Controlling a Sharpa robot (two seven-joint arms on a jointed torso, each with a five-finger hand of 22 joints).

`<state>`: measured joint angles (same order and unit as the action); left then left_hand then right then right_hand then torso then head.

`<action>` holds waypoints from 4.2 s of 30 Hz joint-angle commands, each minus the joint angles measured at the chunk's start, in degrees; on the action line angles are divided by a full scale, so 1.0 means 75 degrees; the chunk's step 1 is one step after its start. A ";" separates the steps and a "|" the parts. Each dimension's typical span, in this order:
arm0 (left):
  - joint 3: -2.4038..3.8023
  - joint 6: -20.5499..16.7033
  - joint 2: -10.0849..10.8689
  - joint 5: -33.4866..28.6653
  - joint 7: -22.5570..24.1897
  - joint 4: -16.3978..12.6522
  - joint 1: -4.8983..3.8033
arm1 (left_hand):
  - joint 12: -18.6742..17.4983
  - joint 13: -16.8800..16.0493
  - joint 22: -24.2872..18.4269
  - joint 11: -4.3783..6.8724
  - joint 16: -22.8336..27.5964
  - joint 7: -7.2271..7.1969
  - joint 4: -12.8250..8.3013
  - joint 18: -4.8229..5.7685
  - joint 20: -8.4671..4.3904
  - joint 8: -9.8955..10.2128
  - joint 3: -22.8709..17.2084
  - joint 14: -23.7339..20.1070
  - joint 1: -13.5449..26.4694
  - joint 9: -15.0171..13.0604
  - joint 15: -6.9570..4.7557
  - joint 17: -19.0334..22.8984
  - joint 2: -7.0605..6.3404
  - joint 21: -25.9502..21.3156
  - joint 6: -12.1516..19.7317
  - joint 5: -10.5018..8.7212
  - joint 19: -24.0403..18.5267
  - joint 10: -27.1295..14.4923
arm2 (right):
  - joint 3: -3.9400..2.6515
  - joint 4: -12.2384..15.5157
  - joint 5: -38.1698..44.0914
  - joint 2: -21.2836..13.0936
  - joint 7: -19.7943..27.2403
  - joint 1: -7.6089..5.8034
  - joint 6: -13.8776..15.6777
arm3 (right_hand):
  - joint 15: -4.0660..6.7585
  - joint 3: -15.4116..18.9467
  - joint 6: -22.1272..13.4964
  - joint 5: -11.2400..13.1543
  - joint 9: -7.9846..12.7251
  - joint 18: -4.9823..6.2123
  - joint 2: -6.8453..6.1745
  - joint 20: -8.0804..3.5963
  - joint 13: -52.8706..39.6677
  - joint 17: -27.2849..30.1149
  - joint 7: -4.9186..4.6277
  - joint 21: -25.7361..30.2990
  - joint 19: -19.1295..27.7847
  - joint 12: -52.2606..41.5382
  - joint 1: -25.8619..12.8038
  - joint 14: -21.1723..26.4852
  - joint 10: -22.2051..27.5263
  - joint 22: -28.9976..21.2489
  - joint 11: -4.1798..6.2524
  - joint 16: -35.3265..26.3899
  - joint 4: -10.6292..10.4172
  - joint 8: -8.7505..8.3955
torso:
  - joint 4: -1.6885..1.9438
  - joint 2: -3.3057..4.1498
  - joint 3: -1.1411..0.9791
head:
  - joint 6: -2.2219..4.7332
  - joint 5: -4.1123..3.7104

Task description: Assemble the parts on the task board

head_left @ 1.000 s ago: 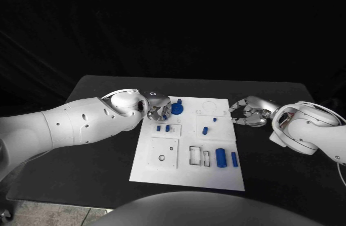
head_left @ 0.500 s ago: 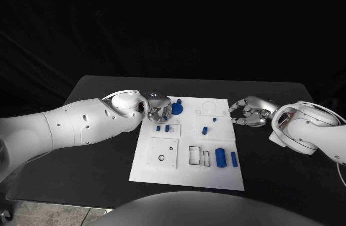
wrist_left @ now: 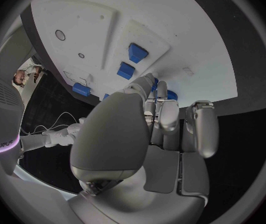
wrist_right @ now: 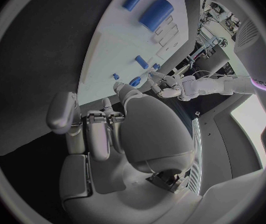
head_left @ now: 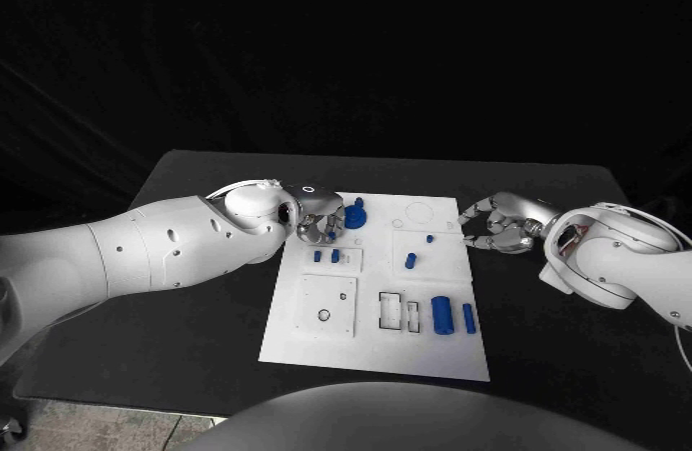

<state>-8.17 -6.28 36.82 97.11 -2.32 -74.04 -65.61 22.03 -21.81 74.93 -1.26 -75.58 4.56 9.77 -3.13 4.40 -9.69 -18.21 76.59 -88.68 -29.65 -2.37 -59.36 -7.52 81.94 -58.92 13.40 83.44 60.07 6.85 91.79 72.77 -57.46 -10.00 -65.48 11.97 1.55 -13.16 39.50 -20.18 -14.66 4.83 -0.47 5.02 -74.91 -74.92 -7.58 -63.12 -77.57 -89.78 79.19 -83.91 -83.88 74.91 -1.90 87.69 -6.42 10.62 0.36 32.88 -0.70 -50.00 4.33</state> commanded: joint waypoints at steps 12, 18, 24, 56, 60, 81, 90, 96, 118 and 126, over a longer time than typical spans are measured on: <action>-0.0008 -0.0137 0.0060 0.0102 0.0055 -0.0005 0.0014 | -0.0045 -0.0089 0.1577 -0.0088 0.0078 -0.0354 0.0339 0.0094 0.0016 0.0419 0.0377 -0.0139 0.0484 0.0218 0.0055 0.0148 -0.0332 -0.0131 0.0815 -0.1288 -0.0121 -0.0600 | 0.0001 -0.0001 0.0030 0.0001 0.0018 0.0007 -0.0079 | -0.0049 -0.0080 0.0012 -0.0050 0.0015 0.0145 0.0005 0.0002 -0.1988 -0.1788 0.0004 0.0122 0.0095 0.0005 0.0002 -0.0607 -0.0772 0.0961 -0.0043 -0.0081 0.0026 -0.0054 | 0.0002 -0.0002 0.0004 | 0.0001 0.0006; -0.0010 -0.0673 0.0135 0.0142 0.0267 -0.0025 0.0015 | 0.0226 -0.0305 0.1578 -0.0094 0.0056 -0.0449 0.0368 0.0093 0.0030 0.0449 0.0471 -0.0135 0.0358 0.0240 0.0063 0.0155 -0.0304 -0.0135 0.1027 -0.1302 -0.0119 -0.0803 | 0.0001 0.0005 0.0035 -0.0002 0.0025 0.0007 -0.0047 | -0.0051 -0.0089 0.0016 -0.0050 0.0018 0.0153 -0.0005 0.0003 -0.1973 -0.1776 0.0003 0.0164 0.0116 0.0028 0.0003 -0.0596 -0.0744 0.0950 -0.0044 -0.0102 0.0034 -0.0053 | 0.0004 0.0001 0.0008 | 0.0001 0.0008; -0.0010 -0.1038 0.0233 0.0149 0.0417 -0.0060 0.0015 | 0.0460 -0.0452 0.1581 -0.0052 0.0039 -0.0452 0.0376 0.0094 0.0024 0.0378 0.0484 -0.0126 0.0234 0.0217 0.0042 0.0150 -0.0266 -0.0129 0.1004 -0.1277 -0.0111 -0.0775 | 0.0000 0.0033 0.0069 -0.0009 0.0036 0.0006 0.0059 | -0.0053 -0.0114 0.0031 -0.0051 0.0022 0.0165 -0.0023 0.0006 -0.1950 -0.1754 0.0001 0.0231 0.0148 0.0062 0.0015 -0.0574 -0.0701 0.0932 -0.0047 -0.0141 0.0057 -0.0045 | 0.0005 0.0001 0.0011 | 0.0001 0.0004; 0.0075 -0.0762 0.1801 -0.9316 0.4417 -0.1149 -0.0364 | 0.2661 -0.1881 -0.0682 -0.0792 0.3639 0.0286 0.0875 -0.0355 0.0809 -0.0374 0.3244 -0.7098 0.0298 0.0118 0.1163 0.3780 0.0513 -0.7336 0.1393 0.0017 -0.7188 -0.4603 | -0.0007 -0.0264 0.3573 0.1100 -0.0058 -0.0042 -0.0457 | -0.0230 -0.1024 0.0683 -0.0643 -0.0723 0.0509 -0.0977 0.0146 0.3767 0.0706 0.0170 0.2611 0.1386 0.8140 0.0004 0.1319 0.6999 0.0421 -0.0500 -0.3436 0.0811 0.0777 | 0.0075 -0.0002 0.0081 | 0.0001 -0.0176; 0.0031 -0.0456 0.1873 -1.0490 0.4678 -0.1389 -0.0353 | 0.2833 -0.1711 -0.0853 -0.0878 0.3609 0.0292 0.0877 -0.0405 0.0920 -0.0509 0.3382 -0.7273 0.0181 0.0123 0.1220 0.3919 0.0695 -0.7618 0.1672 0.0303 -0.7079 -0.4885 | -0.0007 -0.0510 0.3875 0.1272 0.0010 0.0088 -0.0430 | -0.0237 -0.1039 0.0643 -0.0653 -0.0691 0.0511 -0.0964 0.0156 0.3924 0.0737 0.0151 0.2601 0.1370 0.8203 0.0021 0.1324 0.7013 0.0437 -0.0505 -0.3404 0.0852 0.0670 | 0.0063 -0.0005 0.0073 | 0.0001 -0.0167; -0.0035 -0.0228 0.2000 -1.1283 0.4784 -0.1703 -0.0324 | 0.3154 -0.1239 -0.1117 -0.0960 0.3369 0.0334 0.0836 -0.0587 0.1144 -0.0851 0.3622 -0.6955 -0.0255 0.0502 0.1302 0.4193 0.1078 -0.7975 0.2054 0.0585 -0.6544 -0.5071 | -0.0009 -0.1388 0.4105 0.1826 0.0446 0.0387 -0.0028 | -0.0210 -0.1226 0.1446 -0.0649 -0.0533 0.0438 -0.0795 0.0129 0.5074 0.0819 0.0091 0.2178 0.1022 0.8388 -0.0143 0.1143 0.6133 0.0574 -0.0476 -0.2983 0.0970 0.0321 | 0.0043 0.0000 0.0050 | 0.0001 -0.0088; -0.0045 -0.0219 0.2006 -1.1285 0.4698 -0.1703 -0.0320 | 0.3224 -0.1144 -0.1143 -0.0965 0.3330 0.0385 0.0817 -0.0640 0.1161 -0.0932 0.3649 -0.6880 -0.0380 0.0578 0.1320 0.4251 0.1148 -0.8028 0.2077 0.0653 -0.6464 -0.5066 | -0.0009 -0.1524 0.3900 0.1888 0.0664 0.0478 0.0264 | -0.0164 -0.1158 0.1888 -0.0641 -0.0775 0.0388 -0.0567 0.0100 0.5237 0.0727 0.0136 0.1857 0.0820 0.8121 -0.0192 0.0972 0.5408 0.0653 -0.0380 -0.2717 0.0920 0.0529 | 0.0049 -0.0005 0.0054 | 0.0001 -0.0078; -0.0051 -0.0230 0.2011 -1.1259 0.4640 -0.1695 -0.0319 | 0.3267 -0.1091 -0.1155 -0.0948 0.3315 0.0441 0.0813 -0.0669 0.1169 -0.0989 0.3663 -0.6851 -0.0443 0.0617 0.1315 0.4284 0.1190 -0.8056 0.2065 0.0686 -0.6425 -0.5041 | -0.0010 -0.1635 0.3464 0.1923 0.0728 0.0489 0.0153 | -0.0154 -0.1166 0.1978 -0.0651 -0.0880 0.0384 -0.0496 0.0084 0.5384 0.0797 0.0129 0.1840 0.0786 0.8132 -0.0121 0.0983 0.5160 0.0656 -0.0351 -0.2735 0.0972 0.0574 | 0.0052 -0.0008 0.0060 | 0.0001 -0.0102; -0.0085 -0.0305 0.1989 -1.1194 0.4515 -0.1622 -0.0305 | 0.3350 -0.0955 -0.1170 -0.0973 0.3290 0.0516 0.0810 -0.0737 0.1186 -0.1099 0.3702 -0.6788 -0.0578 0.0723 0.1345 0.4370 0.1280 -0.8119 0.2072 0.0770 -0.6345 -0.4973 | -0.0020 -0.1529 0.2963 0.1709 0.0994 0.0395 0.0716 | -0.0222 -0.1146 0.2221 -0.0655 -0.1243 0.0407 -0.0391 0.0123 0.6190 0.1360 0.0013 0.2001 0.0881 0.8542 0.0136 0.1222 0.4171 0.0620 -0.0324 -0.3125 0.1197 0.0632 | 0.0046 -0.0010 0.0066 | 0.0001 -0.0121; -0.0128 -0.0302 0.1945 -1.1193 0.4489 -0.1592 -0.0304 | 0.3322 -0.0625 -0.1258 -0.1008 0.3573 0.0572 0.0851 -0.0770 0.1261 -0.1253 0.3858 -0.6912 -0.0635 0.0903 0.1387 0.4723 0.1348 -0.8367 0.2165 0.0778 -0.6402 -0.5051 | -0.0025 -0.0648 0.2836 0.1263 0.0883 -0.0113 0.0772 | -0.0248 -0.1152 0.2157 -0.0659 -0.1217 0.0402 -0.0396 0.0143 0.6304 0.1376 -0.0040 0.1973 0.0861 0.8618 0.0153 0.1190 0.4098 0.0625 -0.0358 -0.3093 0.1211 0.0525 | 0.0047 -0.0025 0.0077 | 0.0001 -0.0134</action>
<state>-9.13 -9.01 51.60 13.13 31.28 -85.96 -67.87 46.80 -26.72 65.58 -8.57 -48.98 8.70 16.09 -8.47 13.44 -18.93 10.42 25.13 -92.89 -22.98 8.00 -24.18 2.73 19.37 -42.78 18.96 35.31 22.46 6.67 85.76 94.67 -47.72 -3.07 -65.92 16.71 -0.09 -21.76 55.80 -24.97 -23.85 7.55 -3.41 5.73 -27.65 -64.65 -7.49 -48.03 -71.14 -25.43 79.88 -74.90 -52.64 74.93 -4.61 64.17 2.36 14.76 0.70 32.73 -0.16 -50.00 3.34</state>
